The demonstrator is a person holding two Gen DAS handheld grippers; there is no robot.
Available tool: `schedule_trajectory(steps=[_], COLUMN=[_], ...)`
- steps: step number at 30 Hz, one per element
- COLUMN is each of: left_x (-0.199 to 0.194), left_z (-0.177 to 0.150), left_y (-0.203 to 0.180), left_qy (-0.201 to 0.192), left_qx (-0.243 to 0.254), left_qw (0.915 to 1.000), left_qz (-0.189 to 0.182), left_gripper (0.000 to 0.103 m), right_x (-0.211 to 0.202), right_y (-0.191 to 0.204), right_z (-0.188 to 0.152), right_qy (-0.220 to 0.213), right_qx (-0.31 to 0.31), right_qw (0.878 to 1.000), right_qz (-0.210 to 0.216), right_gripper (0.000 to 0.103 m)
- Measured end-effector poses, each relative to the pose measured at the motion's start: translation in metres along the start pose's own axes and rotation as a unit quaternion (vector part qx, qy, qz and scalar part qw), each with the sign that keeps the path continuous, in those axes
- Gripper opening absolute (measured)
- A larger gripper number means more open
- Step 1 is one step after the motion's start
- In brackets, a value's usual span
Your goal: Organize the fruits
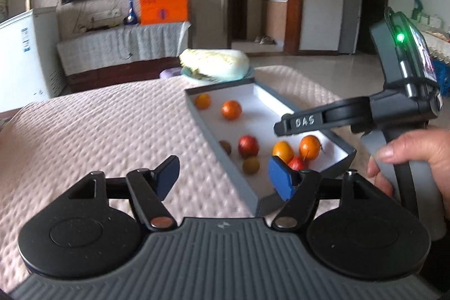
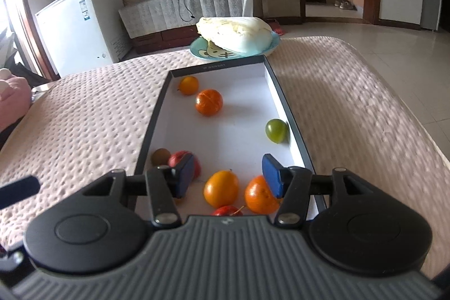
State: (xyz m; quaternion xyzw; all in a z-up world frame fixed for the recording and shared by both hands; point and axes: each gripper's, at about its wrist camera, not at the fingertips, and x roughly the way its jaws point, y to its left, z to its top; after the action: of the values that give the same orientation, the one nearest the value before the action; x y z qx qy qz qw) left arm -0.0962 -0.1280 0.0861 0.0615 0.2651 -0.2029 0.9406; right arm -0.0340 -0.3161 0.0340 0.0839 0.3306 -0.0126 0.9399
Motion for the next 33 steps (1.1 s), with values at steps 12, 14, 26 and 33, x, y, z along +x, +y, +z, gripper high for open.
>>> schedule_trajectory(steps=[12,14,26,33], left_x=[-0.025,-0.026,-0.036,-0.036], left_z=[-0.003,-0.001,0.004,0.0], left_y=[0.007,0.004,-0.022,-0.029], left_qy=[0.03,0.028,0.013,0.016], left_qx=[-0.044,-0.047,-0.026,-0.025], left_qw=[0.9974,0.9973,0.9987,0.9988], left_qz=[0.048,0.048,0.041,0.04], left_gripper=[0.077,0.077,0.077,0.077], right_x=[-0.017,-0.02,-0.085,-0.118], right_y=[-0.024,-0.024,-0.021,-0.025], right_z=[-0.003,-0.004,-0.018,-0.041], right_qy=[-0.003,-0.001,-0.062,-0.066], right_qx=[0.042,0.039,0.013,-0.011], right_qw=[0.999,0.999,0.998,0.998], right_qz=[-0.021,-0.018,0.023,0.015], right_gripper=[0.056,0.056,0.057,0.057])
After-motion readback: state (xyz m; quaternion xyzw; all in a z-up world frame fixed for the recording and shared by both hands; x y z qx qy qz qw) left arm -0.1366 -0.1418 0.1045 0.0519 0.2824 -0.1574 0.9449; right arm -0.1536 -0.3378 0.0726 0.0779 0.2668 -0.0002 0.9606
